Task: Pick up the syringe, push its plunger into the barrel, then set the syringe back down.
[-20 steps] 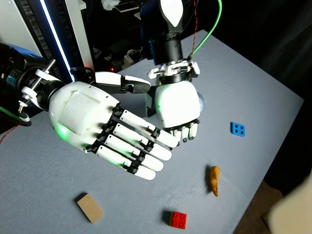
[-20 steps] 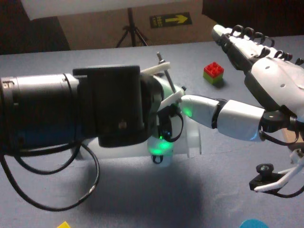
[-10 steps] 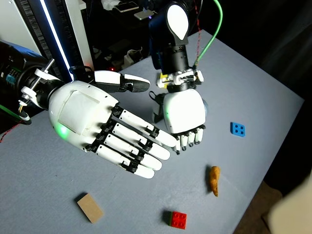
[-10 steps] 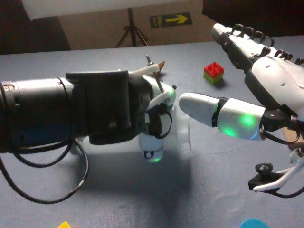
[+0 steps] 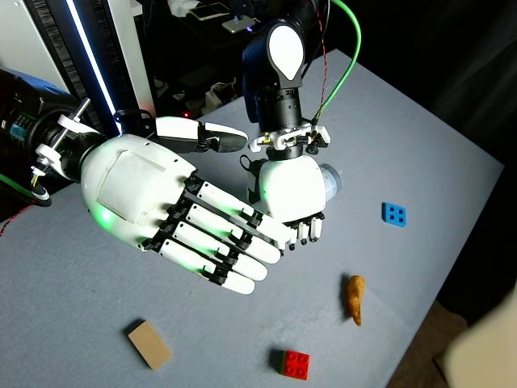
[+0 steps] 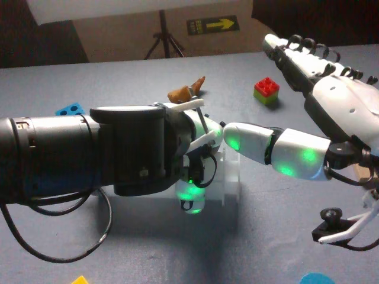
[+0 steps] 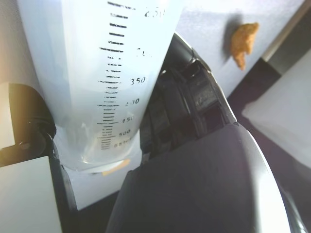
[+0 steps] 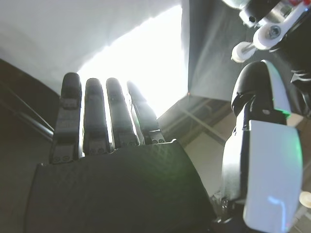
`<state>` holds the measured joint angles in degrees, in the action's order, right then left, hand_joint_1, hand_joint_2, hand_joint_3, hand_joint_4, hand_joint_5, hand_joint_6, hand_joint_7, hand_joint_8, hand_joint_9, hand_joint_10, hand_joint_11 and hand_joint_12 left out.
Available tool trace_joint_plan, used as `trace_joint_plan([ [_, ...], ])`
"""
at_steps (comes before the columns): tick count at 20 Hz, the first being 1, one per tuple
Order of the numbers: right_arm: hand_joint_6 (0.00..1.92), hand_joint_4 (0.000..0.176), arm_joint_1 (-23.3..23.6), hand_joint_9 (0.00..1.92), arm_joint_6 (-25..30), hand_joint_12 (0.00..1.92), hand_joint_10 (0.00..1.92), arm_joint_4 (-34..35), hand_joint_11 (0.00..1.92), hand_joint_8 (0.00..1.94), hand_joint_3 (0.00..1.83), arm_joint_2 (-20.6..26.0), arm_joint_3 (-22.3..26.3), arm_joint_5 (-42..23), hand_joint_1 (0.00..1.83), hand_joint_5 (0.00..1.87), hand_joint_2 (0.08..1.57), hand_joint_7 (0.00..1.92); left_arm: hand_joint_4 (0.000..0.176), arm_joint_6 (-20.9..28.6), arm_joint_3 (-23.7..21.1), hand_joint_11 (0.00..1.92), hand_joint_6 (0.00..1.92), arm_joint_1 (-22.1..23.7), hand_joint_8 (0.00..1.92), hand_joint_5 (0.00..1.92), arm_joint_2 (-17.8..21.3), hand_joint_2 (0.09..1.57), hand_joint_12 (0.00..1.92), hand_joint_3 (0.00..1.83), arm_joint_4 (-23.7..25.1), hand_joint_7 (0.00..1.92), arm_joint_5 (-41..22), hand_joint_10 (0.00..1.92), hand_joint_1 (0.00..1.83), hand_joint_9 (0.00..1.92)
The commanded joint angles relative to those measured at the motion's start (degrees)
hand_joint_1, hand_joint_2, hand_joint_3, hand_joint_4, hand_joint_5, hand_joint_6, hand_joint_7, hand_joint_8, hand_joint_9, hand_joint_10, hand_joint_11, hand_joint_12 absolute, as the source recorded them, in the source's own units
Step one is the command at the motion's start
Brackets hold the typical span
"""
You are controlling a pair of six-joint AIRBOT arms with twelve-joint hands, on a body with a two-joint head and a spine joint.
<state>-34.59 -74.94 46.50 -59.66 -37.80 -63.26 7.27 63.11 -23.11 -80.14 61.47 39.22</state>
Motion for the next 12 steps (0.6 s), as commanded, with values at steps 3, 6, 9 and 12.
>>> trace_joint_plan([
  [3,0.00,0.000,-0.01,0.03,-0.18,0.22,0.00,-4.08,0.00,0.00,0.00,0.24,0.28,-5.18,0.31,0.01,0.93,0.02,0.000,0.20,0.72,0.39,1.44,0.23,1.06,0.67,-0.21,1.29,1.54,0.00,2.73,0.56,-0.79,1.16,1.05,0.52],
  [6,0.00,0.000,-0.10,0.01,-0.72,0.17,0.00,-4.08,0.00,0.00,0.00,0.29,0.30,-5.06,0.31,0.00,0.93,0.00,0.000,0.27,1.20,0.38,0.59,0.93,0.52,0.58,-0.37,1.22,1.32,0.00,2.77,0.61,-0.79,0.87,0.86,0.52],
  [9,0.00,0.000,-0.17,0.03,-1.25,0.24,0.00,-4.08,0.00,0.00,0.00,0.59,0.44,-4.56,0.33,0.03,0.92,0.03,0.000,0.38,1.26,0.20,0.12,1.24,0.06,0.62,-0.42,1.11,1.12,0.00,2.77,0.53,-0.76,0.25,0.69,0.48],
  [12,0.00,0.000,-0.43,0.04,-1.44,0.26,0.00,-4.07,0.00,0.00,0.00,0.63,0.50,-4.77,0.35,0.03,0.91,0.03,0.000,0.38,0.69,0.00,0.00,1.27,0.00,0.34,-0.29,1.04,0.78,0.00,2.76,0.24,-0.36,0.01,0.49,0.24],
])
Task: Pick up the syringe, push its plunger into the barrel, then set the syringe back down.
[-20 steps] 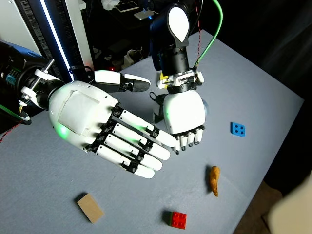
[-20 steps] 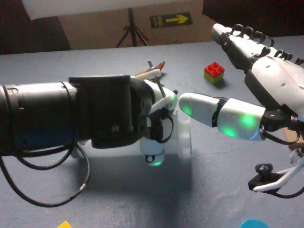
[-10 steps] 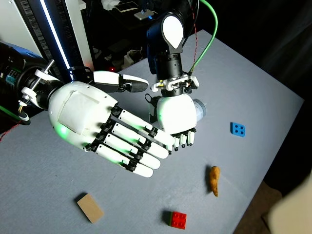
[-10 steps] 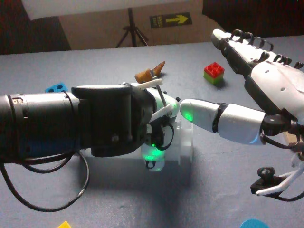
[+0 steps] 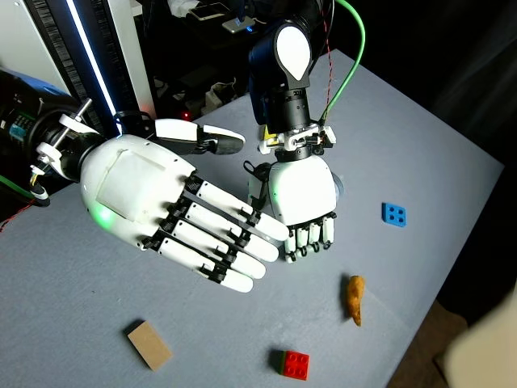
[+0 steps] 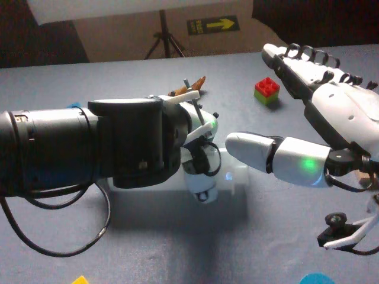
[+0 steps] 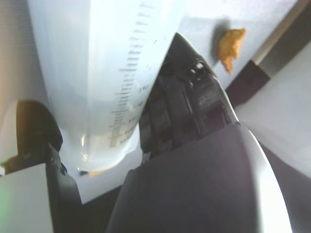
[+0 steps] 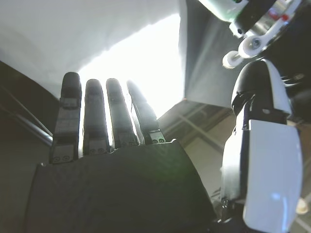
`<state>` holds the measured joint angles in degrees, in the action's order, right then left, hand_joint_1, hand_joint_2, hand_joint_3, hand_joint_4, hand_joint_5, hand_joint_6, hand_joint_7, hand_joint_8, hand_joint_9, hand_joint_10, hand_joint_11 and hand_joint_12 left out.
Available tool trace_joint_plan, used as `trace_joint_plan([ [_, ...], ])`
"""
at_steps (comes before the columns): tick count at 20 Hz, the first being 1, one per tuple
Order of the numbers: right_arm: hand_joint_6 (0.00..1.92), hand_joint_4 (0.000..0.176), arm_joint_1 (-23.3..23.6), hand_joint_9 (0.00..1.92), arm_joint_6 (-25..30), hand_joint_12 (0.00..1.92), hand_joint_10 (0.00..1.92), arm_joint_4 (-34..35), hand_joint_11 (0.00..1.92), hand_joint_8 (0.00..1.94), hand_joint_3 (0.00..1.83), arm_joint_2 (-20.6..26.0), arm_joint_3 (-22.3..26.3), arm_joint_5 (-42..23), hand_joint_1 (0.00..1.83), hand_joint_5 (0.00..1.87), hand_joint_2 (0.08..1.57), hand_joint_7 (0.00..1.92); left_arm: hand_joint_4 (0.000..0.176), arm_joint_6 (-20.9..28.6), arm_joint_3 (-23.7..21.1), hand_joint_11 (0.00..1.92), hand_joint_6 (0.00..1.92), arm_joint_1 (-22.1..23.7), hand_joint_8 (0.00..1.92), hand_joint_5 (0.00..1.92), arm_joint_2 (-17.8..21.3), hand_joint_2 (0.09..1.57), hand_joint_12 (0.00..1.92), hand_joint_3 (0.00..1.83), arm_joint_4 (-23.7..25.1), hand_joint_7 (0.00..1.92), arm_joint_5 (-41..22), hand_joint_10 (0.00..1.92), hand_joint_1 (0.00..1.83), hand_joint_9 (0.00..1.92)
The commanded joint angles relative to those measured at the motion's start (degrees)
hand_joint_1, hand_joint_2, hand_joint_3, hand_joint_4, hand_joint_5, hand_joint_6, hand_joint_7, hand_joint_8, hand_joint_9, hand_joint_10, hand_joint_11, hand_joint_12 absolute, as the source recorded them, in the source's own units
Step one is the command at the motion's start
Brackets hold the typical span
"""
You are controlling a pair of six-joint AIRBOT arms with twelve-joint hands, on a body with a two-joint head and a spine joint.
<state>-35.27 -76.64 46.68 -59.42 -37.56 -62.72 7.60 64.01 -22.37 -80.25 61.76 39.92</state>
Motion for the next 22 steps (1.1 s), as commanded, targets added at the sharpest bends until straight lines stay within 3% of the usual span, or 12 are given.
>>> trace_joint_plan([
  [1,0.01,0.000,0.22,0.05,0.24,0.31,0.01,-4.25,0.00,0.00,0.00,0.39,0.26,-5.33,0.35,0.04,0.91,0.04,0.000,0.05,-0.39,0.00,0.01,0.60,0.01,0.26,-0.12,1.00,0.53,0.00,2.48,0.16,-0.91,0.01,0.51,0.16],
  [2,0.00,0.000,0.22,0.05,0.23,0.30,0.00,-4.25,0.00,0.00,0.00,0.39,0.26,-5.33,0.35,0.03,0.92,0.04,0.036,0.05,-0.58,0.00,0.00,0.80,0.01,0.17,-0.02,0.97,0.30,0.00,2.48,0.06,-0.66,0.01,0.47,0.08],
  [4,0.00,0.000,0.21,0.05,0.21,0.28,0.00,-4.25,0.00,0.00,0.00,0.39,0.26,-5.43,0.37,0.04,0.91,0.04,0.077,0.05,-0.89,0.00,0.00,1.30,0.00,0.07,0.35,0.93,0.14,0.00,2.48,0.00,-0.58,0.00,0.44,0.02],
  [7,0.00,0.000,0.27,0.06,0.19,0.31,0.00,-4.25,0.00,0.00,0.00,0.44,0.33,-5.46,0.33,0.04,0.92,0.04,0.097,-0.05,-1.29,0.00,0.00,2.15,0.00,0.02,1.17,0.92,0.11,0.00,2.47,0.00,-0.25,0.00,0.39,0.00],
  [9,0.00,0.000,0.32,0.05,0.19,0.31,0.00,-4.25,0.00,0.00,0.00,0.48,0.44,-5.45,0.35,0.04,0.92,0.03,0.096,-0.23,-1.41,0.00,0.00,2.91,0.00,0.02,1.71,0.92,0.03,0.00,2.47,0.00,-0.25,0.00,0.42,0.00],
  [19,0.00,0.000,1.13,0.05,0.13,0.31,0.01,-4.26,0.00,0.00,0.00,1.33,2.16,-5.42,0.36,0.06,0.92,0.05,0.085,-4.93,-3.07,0.02,0.01,8.52,0.00,0.04,6.10,0.95,0.05,0.00,-1.62,0.00,1.68,0.00,0.42,0.00],
  [22,0.01,0.000,1.11,0.09,-0.15,0.45,0.01,-4.25,0.00,0.01,0.00,1.35,2.25,-5.86,0.40,0.08,0.92,0.08,0.087,-6.41,-3.81,0.01,0.01,10.50,0.00,0.05,7.99,0.96,0.06,0.01,-3.42,0.00,3.12,0.00,0.41,0.00],
])
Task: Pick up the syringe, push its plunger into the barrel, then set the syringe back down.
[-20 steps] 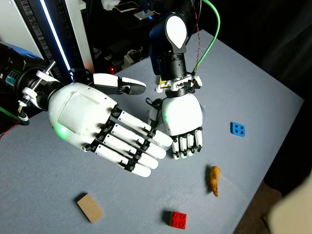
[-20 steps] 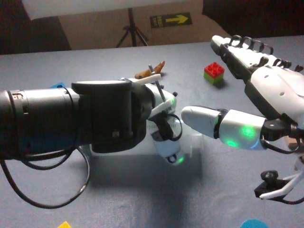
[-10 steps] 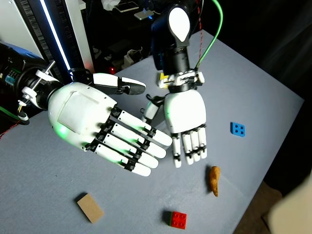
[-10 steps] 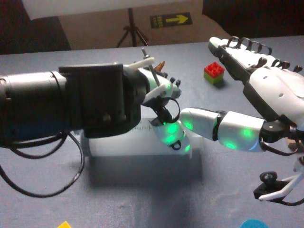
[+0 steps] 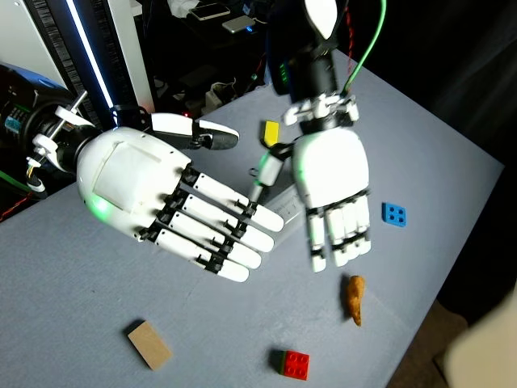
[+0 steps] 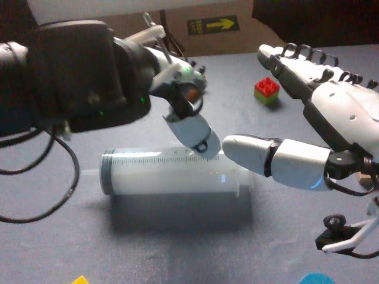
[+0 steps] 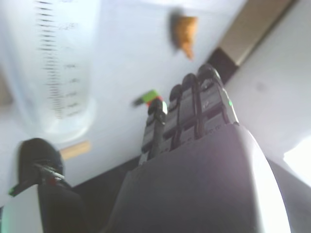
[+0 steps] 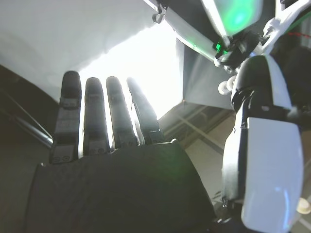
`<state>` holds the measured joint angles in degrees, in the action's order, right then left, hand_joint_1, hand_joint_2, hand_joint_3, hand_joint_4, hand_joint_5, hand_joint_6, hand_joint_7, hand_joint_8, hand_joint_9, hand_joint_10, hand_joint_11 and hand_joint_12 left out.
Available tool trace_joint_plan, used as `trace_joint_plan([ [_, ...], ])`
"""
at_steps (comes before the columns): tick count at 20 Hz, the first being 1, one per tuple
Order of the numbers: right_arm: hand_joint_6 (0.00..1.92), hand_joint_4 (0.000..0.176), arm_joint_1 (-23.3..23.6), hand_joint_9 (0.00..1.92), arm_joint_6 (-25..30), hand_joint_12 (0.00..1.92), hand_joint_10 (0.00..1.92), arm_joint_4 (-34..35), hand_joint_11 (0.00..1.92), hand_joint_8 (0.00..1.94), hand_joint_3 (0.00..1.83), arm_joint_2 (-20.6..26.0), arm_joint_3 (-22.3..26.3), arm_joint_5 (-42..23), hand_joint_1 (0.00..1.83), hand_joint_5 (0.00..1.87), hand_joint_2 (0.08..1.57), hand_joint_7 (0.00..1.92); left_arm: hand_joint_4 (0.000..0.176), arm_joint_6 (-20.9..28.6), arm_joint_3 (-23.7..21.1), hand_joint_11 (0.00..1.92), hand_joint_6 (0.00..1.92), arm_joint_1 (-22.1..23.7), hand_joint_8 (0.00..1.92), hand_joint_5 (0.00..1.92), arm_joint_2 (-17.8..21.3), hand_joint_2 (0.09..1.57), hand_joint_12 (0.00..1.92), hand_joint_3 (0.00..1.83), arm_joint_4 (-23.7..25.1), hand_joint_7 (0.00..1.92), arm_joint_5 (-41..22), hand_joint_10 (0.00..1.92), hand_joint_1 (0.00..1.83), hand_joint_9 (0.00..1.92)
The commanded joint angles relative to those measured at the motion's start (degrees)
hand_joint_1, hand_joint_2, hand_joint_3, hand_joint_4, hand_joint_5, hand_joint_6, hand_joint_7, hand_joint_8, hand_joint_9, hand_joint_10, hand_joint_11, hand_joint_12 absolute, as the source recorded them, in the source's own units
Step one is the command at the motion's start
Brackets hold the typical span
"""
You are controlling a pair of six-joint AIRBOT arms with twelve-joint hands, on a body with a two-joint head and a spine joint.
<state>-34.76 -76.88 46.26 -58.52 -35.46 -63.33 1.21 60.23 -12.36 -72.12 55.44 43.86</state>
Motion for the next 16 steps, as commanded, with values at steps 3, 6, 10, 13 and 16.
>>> trace_joint_plan([
  [3,0.02,0.000,0.16,0.19,-0.19,0.65,0.02,-3.83,0.00,0.02,0.00,0.45,0.15,-5.56,0.45,0.19,0.93,0.22,0.074,-1.33,-1.07,0.00,0.00,2.14,0.00,0.11,1.80,0.99,0.13,0.00,1.57,0.03,0.43,0.00,0.37,0.03],
  [6,0.02,0.000,-0.10,0.45,-0.56,1.11,0.05,-2.85,0.05,0.02,0.00,0.41,0.15,-5.72,0.43,0.36,0.98,0.47,0.045,-1.33,-2.96,0.00,0.00,3.54,0.01,0.22,4.27,1.02,0.43,0.00,0.63,0.14,2.31,0.01,0.32,0.14],
  [10,0.33,0.000,-0.06,0.67,-0.93,1.65,1.14,-1.27,0.59,0.54,0.00,0.34,0.13,-5.65,0.29,0.78,1.13,0.81,0.000,-1.33,-5.95,0.27,0.09,6.66,0.27,0.64,7.33,1.15,1.36,0.00,-0.50,0.71,6.27,0.57,0.37,0.62],
  [13,1.45,0.000,0.11,0.95,-0.83,1.89,1.78,-1.27,1.01,1.61,0.00,0.13,0.02,-5.69,0.37,0.75,1.18,0.87,0.000,-1.08,-8.83,0.56,1.25,8.70,1.53,0.69,9.35,1.24,1.89,0.00,-1.20,0.73,9.82,1.70,0.38,0.67],
  [16,1.92,0.000,0.52,1.41,-0.21,1.92,1.92,-1.28,1.58,1.94,0.00,-0.25,-0.55,-5.92,0.41,1.09,1.19,1.22,0.000,-0.85,-12.36,0.95,1.91,11.61,1.92,0.96,11.90,1.23,1.92,0.00,-1.78,1.04,13.86,1.92,0.55,1.02],
])
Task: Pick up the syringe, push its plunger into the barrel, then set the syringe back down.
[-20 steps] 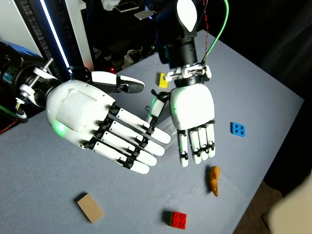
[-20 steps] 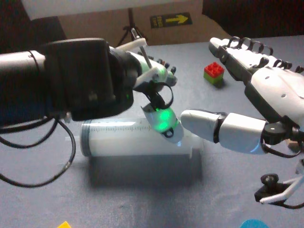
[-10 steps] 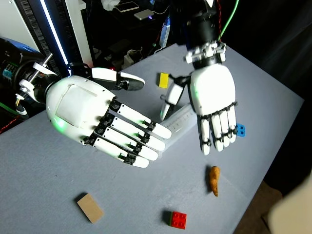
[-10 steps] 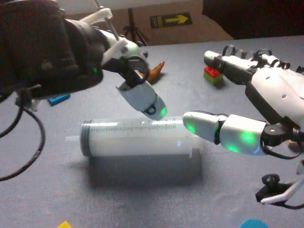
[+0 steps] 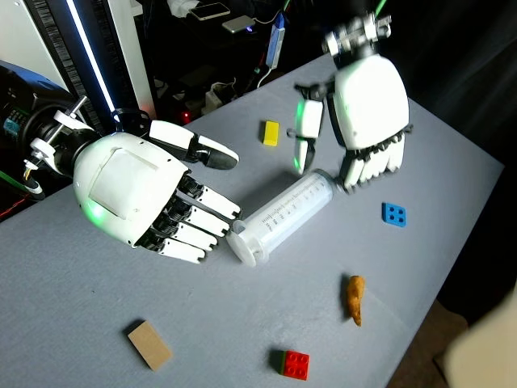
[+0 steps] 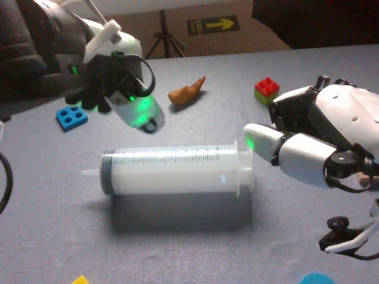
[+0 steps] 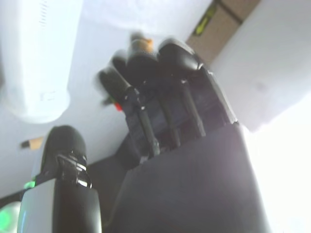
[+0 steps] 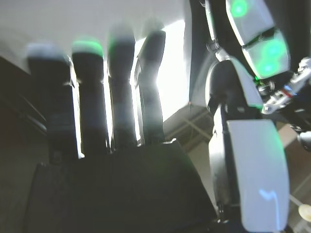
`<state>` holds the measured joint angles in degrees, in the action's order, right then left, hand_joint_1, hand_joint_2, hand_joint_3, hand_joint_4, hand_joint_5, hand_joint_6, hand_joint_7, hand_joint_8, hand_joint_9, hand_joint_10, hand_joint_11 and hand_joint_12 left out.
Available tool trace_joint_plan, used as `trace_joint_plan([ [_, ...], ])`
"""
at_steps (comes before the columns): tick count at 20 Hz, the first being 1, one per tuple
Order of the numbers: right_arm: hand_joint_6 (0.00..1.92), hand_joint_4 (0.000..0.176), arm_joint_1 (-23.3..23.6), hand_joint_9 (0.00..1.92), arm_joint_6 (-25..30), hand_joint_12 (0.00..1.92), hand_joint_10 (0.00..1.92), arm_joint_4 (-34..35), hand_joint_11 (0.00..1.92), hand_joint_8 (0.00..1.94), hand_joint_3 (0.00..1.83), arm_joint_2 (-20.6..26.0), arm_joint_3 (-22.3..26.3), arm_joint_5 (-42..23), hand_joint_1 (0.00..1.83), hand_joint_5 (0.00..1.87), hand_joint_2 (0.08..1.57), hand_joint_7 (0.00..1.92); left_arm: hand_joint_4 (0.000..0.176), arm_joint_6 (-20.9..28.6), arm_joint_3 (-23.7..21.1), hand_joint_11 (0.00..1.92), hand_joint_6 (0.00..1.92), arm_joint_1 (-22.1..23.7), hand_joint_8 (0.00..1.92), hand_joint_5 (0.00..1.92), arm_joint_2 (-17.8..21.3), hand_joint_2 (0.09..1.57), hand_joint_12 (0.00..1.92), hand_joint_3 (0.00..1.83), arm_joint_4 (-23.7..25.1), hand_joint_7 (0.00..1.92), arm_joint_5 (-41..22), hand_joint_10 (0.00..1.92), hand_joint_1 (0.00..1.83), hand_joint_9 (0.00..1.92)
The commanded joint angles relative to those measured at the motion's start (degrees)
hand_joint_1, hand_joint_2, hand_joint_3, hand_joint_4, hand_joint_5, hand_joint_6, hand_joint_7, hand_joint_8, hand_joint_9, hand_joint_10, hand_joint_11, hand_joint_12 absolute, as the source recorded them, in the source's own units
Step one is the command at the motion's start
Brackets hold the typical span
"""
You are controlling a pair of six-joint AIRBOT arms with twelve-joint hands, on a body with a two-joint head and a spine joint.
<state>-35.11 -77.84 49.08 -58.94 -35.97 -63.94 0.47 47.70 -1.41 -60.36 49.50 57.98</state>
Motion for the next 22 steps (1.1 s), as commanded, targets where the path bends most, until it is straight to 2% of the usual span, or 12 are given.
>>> trace_joint_plan([
  [1,1.92,0.000,0.87,1.41,0.81,1.92,1.92,-4.10,1.58,1.94,0.00,0.14,-0.06,-5.35,0.41,1.09,1.19,1.22,0.000,-0.11,-0.22,0.95,1.91,1.27,1.92,0.96,0.40,1.23,1.92,0.00,3.81,1.04,0.42,1.92,0.55,1.02],
  [3,1.92,0.000,0.92,1.57,0.99,1.92,1.92,-4.12,1.77,1.94,0.01,0.05,-0.07,-5.35,0.40,1.24,1.23,1.38,0.000,-0.11,-1.16,1.14,1.92,2.77,1.92,1.21,0.92,1.28,1.92,0.01,3.12,1.20,1.87,1.92,0.51,1.17],
  [4,1.92,0.000,0.99,1.61,1.06,1.92,1.92,-4.18,1.81,1.94,0.01,0.02,-0.07,-5.35,0.39,1.30,1.26,1.42,0.000,-0.11,-1.70,1.22,1.92,3.44,1.92,1.26,1.19,1.29,1.92,0.01,2.96,1.25,2.63,1.92,0.52,1.22],
  [5,1.92,0.000,1.11,1.71,1.16,1.92,1.92,-4.30,1.90,1.94,0.03,-0.01,-0.07,-5.35,0.35,1.37,1.37,1.52,0.000,-0.11,-2.44,1.39,1.92,4.25,1.92,1.40,1.58,1.37,1.92,0.02,2.32,1.39,3.92,1.92,0.41,1.37],
  [7,1.92,0.000,1.29,1.73,1.23,1.92,1.92,-4.58,1.91,1.94,0.01,-0.04,-0.07,-5.35,0.35,1.38,1.41,1.54,0.000,1.64,-3.63,1.42,1.92,5.34,1.92,1.42,2.25,1.38,1.92,0.01,2.24,1.43,5.87,1.92,0.40,1.41],
  [9,1.92,0.000,1.38,1.68,1.24,1.92,1.92,-4.93,1.85,1.94,0.00,-0.08,-0.07,-5.35,0.46,1.31,1.40,1.52,0.000,2.26,-4.48,1.48,1.92,7.00,1.92,1.42,2.92,1.39,1.92,0.01,2.07,1.45,8.17,1.92,0.39,1.44],
  [12,1.92,0.000,1.31,1.66,1.33,1.92,1.92,-5.63,1.82,1.94,0.00,-0.08,-0.07,-5.32,0.44,1.29,1.42,1.49,0.000,3.23,-4.96,1.47,1.92,8.63,1.92,1.38,3.66,1.39,1.92,0.00,1.44,1.43,9.27,1.92,0.42,1.42],
  [17,1.92,0.000,1.11,1.62,1.38,1.92,1.92,-6.39,1.79,1.94,0.00,-0.08,-0.06,-5.32,0.48,1.25,1.42,1.46,0.000,0.09,-4.96,1.47,1.92,10.24,1.92,1.32,3.94,1.40,1.92,0.00,0.29,1.40,10.26,1.92,0.43,1.41],
  [22,1.92,0.000,0.98,1.61,1.45,1.92,1.92,-6.84,1.78,1.94,0.00,-0.09,-0.06,-5.32,0.51,1.24,1.41,1.45,0.000,0.09,-5.50,1.44,1.92,10.54,1.92,1.29,4.16,1.40,1.92,0.00,-0.07,1.38,10.69,1.92,0.41,1.40],
])
